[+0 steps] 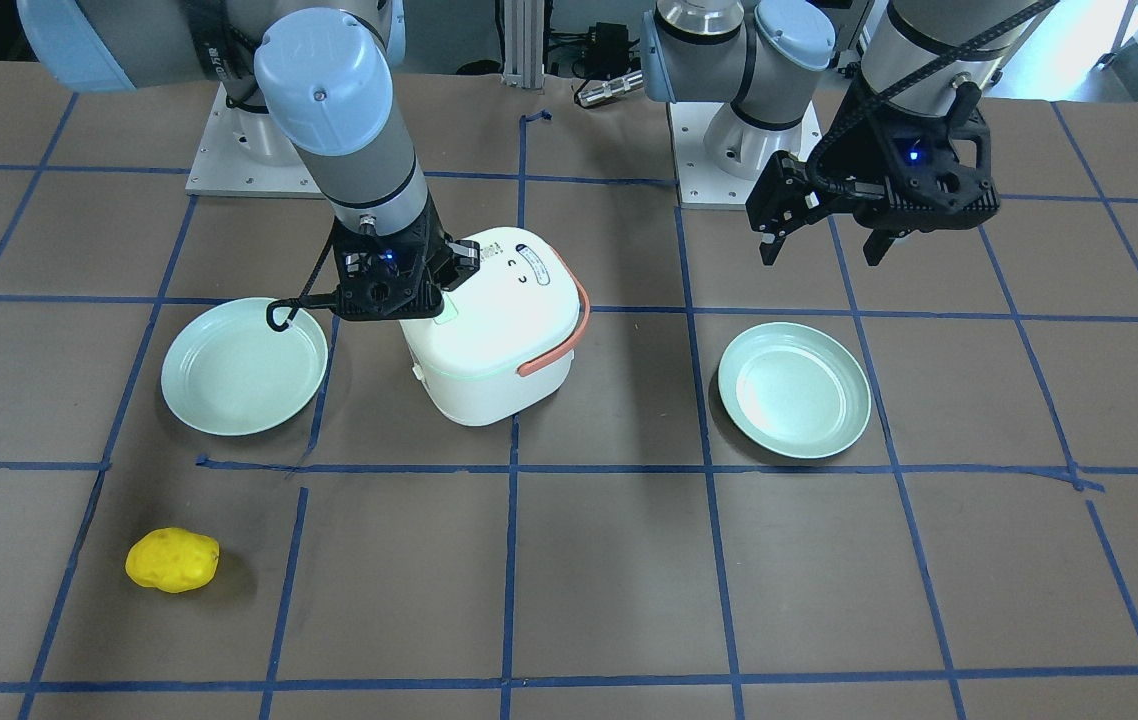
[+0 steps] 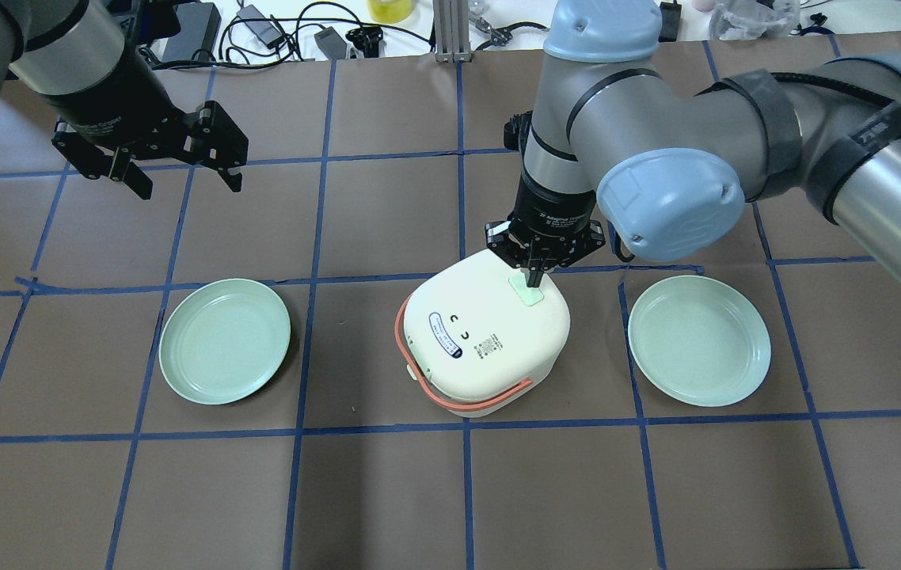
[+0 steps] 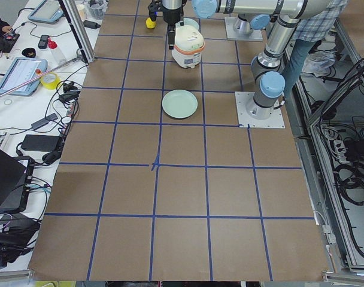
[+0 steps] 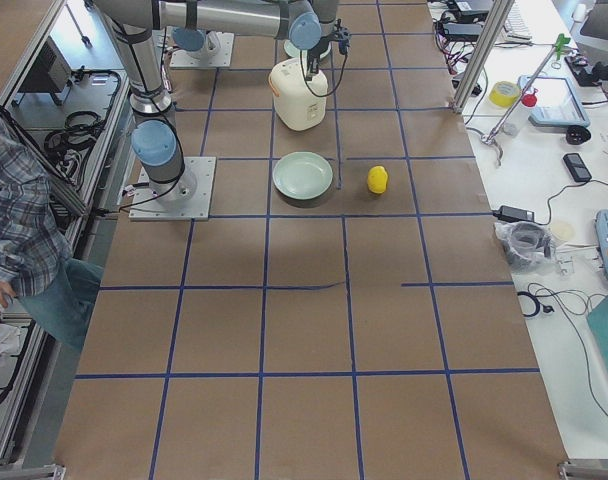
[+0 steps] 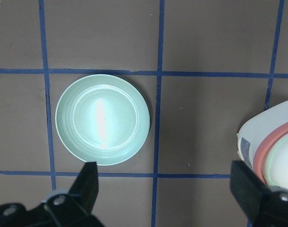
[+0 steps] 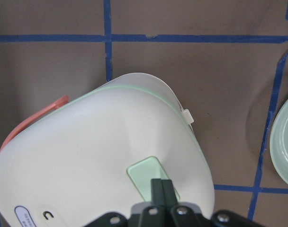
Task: Press rice cooker button
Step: 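Press down on the green button with the closed right gripper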
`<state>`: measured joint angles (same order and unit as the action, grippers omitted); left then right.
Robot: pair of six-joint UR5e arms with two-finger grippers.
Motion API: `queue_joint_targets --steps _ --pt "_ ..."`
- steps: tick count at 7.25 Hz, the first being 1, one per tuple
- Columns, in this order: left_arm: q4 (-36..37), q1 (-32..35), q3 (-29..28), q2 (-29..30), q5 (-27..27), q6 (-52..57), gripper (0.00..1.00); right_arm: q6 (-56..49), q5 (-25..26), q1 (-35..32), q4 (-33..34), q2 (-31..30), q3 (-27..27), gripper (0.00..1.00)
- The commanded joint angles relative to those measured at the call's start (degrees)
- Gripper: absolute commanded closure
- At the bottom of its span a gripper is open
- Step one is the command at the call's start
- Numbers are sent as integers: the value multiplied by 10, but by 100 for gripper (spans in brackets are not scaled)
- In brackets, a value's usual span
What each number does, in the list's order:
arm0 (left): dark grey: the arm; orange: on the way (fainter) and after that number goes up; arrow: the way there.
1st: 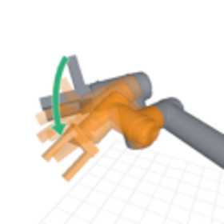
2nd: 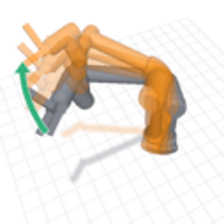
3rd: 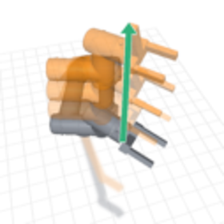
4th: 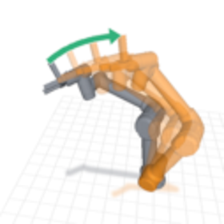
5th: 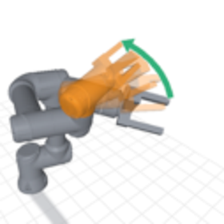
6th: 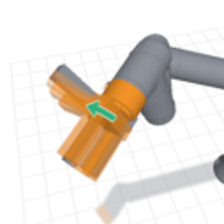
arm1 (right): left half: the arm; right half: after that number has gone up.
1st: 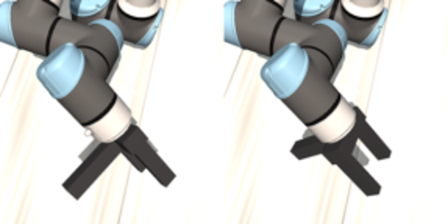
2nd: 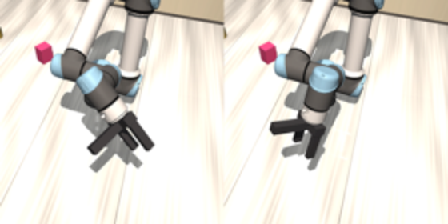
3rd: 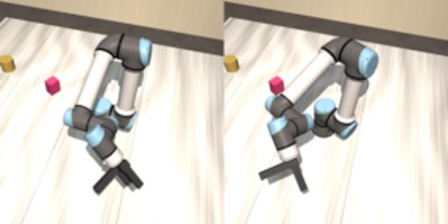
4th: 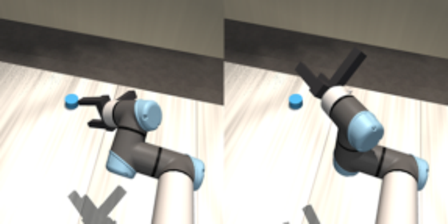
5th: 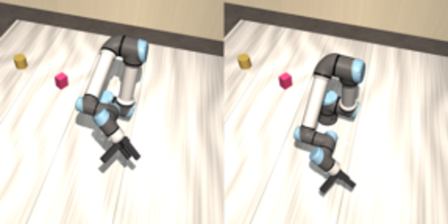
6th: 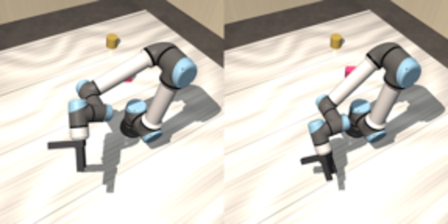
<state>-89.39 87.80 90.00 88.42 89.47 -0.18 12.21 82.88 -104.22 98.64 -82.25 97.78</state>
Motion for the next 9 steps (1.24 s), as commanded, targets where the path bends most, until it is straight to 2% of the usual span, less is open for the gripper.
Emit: queue_joint_targets --steps 1,9 --pt "0 0 0 0 0 0 0 0 -1 0 0 2 3 100" --pt "0 0 0 0 0 0 0 11 0 0 -1 11 3 100"
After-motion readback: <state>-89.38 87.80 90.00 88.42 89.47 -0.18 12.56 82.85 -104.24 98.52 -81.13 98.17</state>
